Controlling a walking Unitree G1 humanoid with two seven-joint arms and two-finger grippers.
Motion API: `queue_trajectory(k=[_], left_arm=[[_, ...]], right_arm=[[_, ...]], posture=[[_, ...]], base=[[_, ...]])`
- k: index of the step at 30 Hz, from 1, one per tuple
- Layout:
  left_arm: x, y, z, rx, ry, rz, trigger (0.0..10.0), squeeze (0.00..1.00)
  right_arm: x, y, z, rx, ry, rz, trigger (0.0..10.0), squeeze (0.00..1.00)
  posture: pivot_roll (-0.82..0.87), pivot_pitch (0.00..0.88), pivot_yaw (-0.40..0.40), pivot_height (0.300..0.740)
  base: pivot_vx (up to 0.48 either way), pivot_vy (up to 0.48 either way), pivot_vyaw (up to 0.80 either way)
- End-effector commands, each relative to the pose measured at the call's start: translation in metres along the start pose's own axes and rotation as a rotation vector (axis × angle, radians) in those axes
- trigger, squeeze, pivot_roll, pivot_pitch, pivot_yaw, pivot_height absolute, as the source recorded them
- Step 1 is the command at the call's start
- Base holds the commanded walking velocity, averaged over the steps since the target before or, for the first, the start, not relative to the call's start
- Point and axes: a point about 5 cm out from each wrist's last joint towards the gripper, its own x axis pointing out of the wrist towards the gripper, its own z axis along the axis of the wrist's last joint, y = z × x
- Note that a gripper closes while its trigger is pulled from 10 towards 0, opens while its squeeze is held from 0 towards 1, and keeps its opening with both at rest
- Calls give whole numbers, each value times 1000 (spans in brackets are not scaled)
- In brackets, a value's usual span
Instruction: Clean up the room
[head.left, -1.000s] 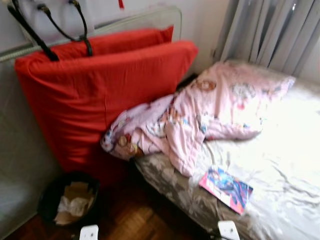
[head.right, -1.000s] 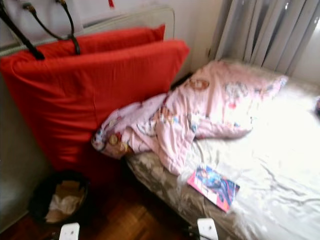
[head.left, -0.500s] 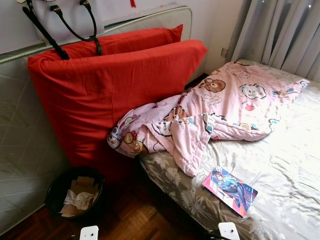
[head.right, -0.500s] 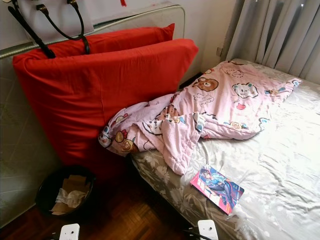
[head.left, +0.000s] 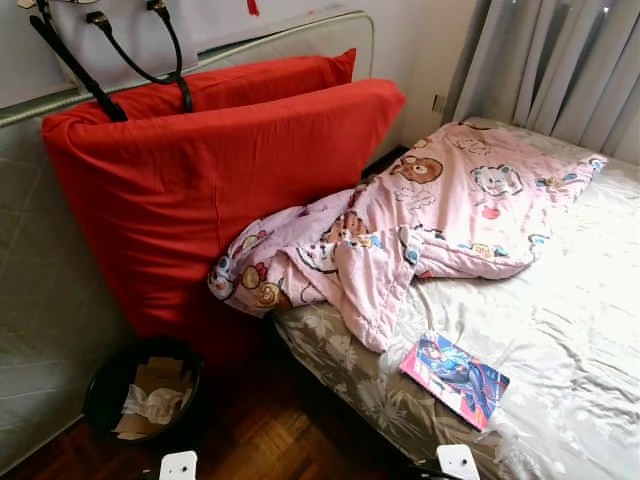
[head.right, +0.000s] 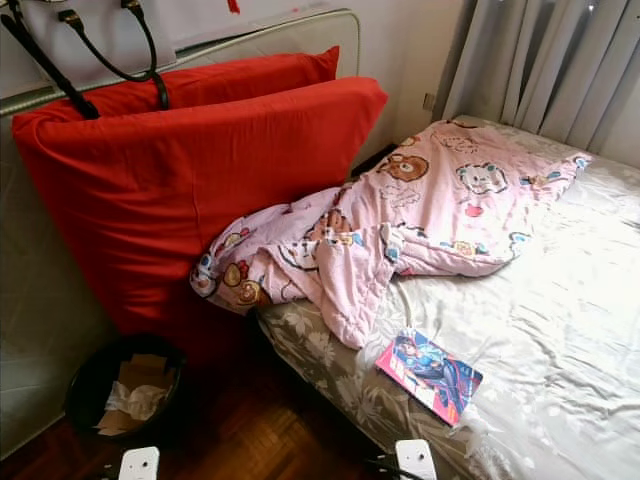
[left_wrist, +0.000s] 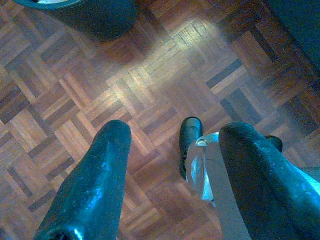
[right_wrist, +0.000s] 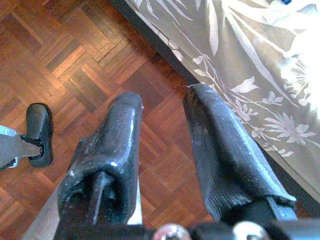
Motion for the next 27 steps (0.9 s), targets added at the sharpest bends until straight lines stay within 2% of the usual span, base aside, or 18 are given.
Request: queue_trajectory(k=[1, 22, 24, 27], left_arm=[[5, 9, 45, 26, -119, -86, 10000, 0], [5, 11, 53, 26, -164, -93, 10000, 0], [4, 11, 56, 23, -204, -87, 10000, 0], [3, 11, 61, -16, -277, -79, 10000, 0]], right_arm=[[1, -32, 29, 222, -119, -24, 10000, 0], [1, -31, 34, 248, -145, -14, 10000, 0], [0, -32, 37, 259, -194, -18, 10000, 0], [-2, -34, 44, 324, -302, -33, 10000, 0]], posture=[[26, 0, -48, 740], [30, 0, -46, 740], [23, 0, -46, 740], [23, 0, -47, 740]], base=[[0, 0, 0], [0, 0, 0], [0, 0, 0], [0, 0, 0]])
